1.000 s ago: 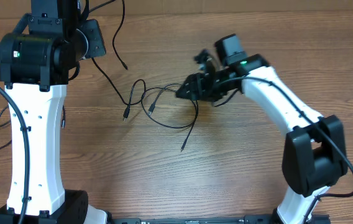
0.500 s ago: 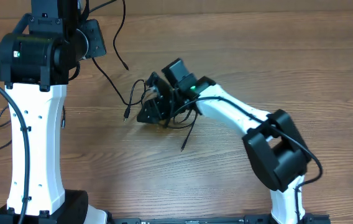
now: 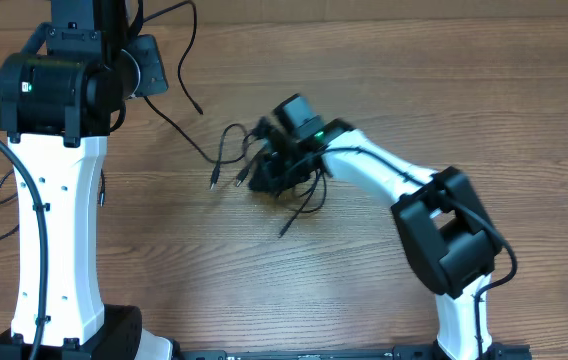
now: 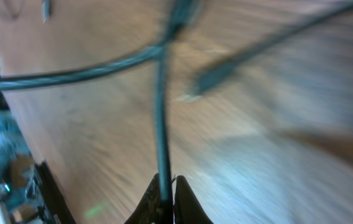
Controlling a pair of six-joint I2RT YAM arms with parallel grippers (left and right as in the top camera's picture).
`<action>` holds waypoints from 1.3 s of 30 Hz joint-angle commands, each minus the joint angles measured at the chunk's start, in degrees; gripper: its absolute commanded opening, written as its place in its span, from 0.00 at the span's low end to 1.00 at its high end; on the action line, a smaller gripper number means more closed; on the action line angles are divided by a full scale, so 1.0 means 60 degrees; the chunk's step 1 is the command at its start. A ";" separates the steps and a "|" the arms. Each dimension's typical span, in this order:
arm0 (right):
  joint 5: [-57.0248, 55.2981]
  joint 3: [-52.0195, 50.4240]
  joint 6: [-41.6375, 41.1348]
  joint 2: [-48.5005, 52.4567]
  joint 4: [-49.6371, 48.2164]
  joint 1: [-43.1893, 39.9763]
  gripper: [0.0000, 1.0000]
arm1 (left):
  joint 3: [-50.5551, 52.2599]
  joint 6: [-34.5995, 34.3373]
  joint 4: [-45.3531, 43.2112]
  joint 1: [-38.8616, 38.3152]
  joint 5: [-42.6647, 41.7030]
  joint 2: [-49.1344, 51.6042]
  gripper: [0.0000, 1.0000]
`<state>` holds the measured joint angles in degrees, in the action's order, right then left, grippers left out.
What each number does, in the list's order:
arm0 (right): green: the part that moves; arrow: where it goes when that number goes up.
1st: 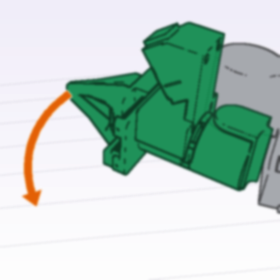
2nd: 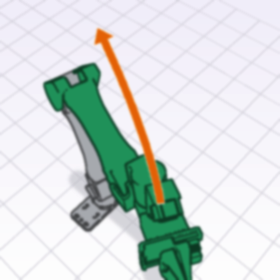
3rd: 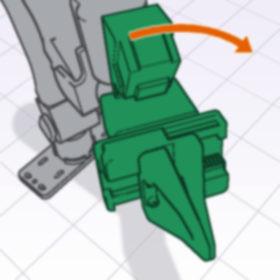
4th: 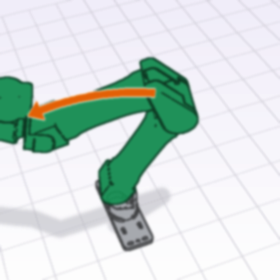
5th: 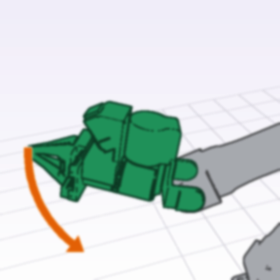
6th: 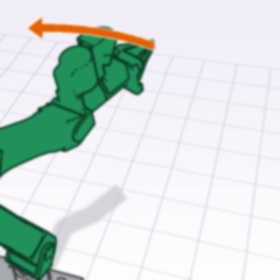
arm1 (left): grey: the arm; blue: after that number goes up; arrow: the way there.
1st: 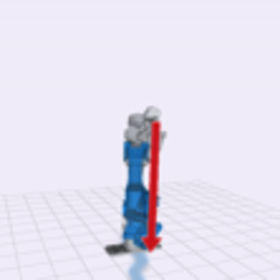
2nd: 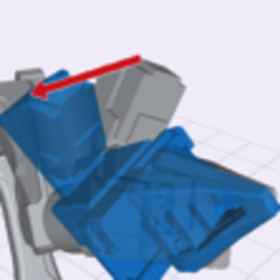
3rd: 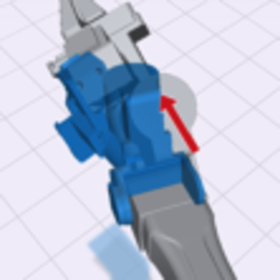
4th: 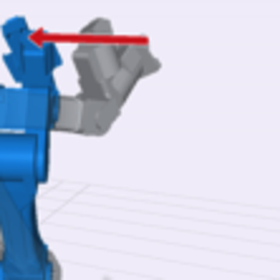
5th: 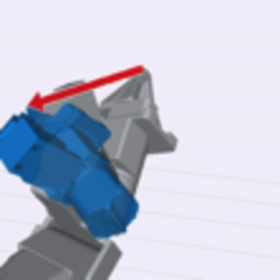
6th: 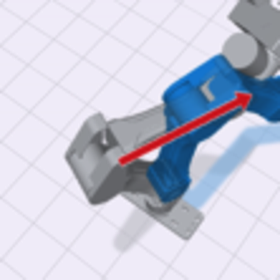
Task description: Untangle cables
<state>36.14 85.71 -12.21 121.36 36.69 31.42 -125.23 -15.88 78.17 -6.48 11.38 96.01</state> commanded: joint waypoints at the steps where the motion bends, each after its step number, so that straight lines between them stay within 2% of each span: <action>1: -0.0018 -0.0018 0.0051 -0.0244 0.0412 -0.0841 0.04 | -0.0084 0.0186 -0.0029 0.0018 0.0430 -0.0109 0.04; 13: -0.0874 -0.0025 0.0044 -0.0240 0.2361 -0.3570 0.04 | -0.0084 0.0175 0.0036 0.0026 0.0856 -0.0109 0.04; 21: -0.2157 -0.0029 -0.0189 -0.0240 0.2940 -0.4036 0.04 | -0.0084 0.0142 0.0036 0.0026 0.0863 -0.0109 0.04; 23: -0.3060 -0.0033 -0.0765 -0.0240 0.2969 -0.4036 0.04 | -0.0084 0.0146 0.0044 0.0026 0.0907 -0.0109 0.04; 27: -0.6685 -0.0036 -0.2896 -0.0240 0.3249 -0.4036 0.04 | -0.0084 0.0036 0.0219 0.0033 0.1701 -0.0109 0.04; 29: -0.7836 -0.0036 -0.3479 -0.0240 0.3311 -0.4069 0.04 | -0.0084 -0.0361 0.0382 0.0062 0.2215 -0.0109 0.04; 36: -0.8517 -0.0036 -0.3504 -0.0240 0.3453 -0.4692 0.04 | -0.0084 -0.1257 0.0798 0.0871 0.2229 -0.0109 0.04; 39: -0.8513 -0.0036 -0.3504 -0.0240 0.3475 -0.5104 0.04 | -0.0084 -0.1249 0.0798 0.1406 0.0812 -0.0106 0.04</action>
<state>-10.39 85.71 -31.48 120.90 57.56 3.64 -125.23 -21.17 82.96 -0.67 21.41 96.01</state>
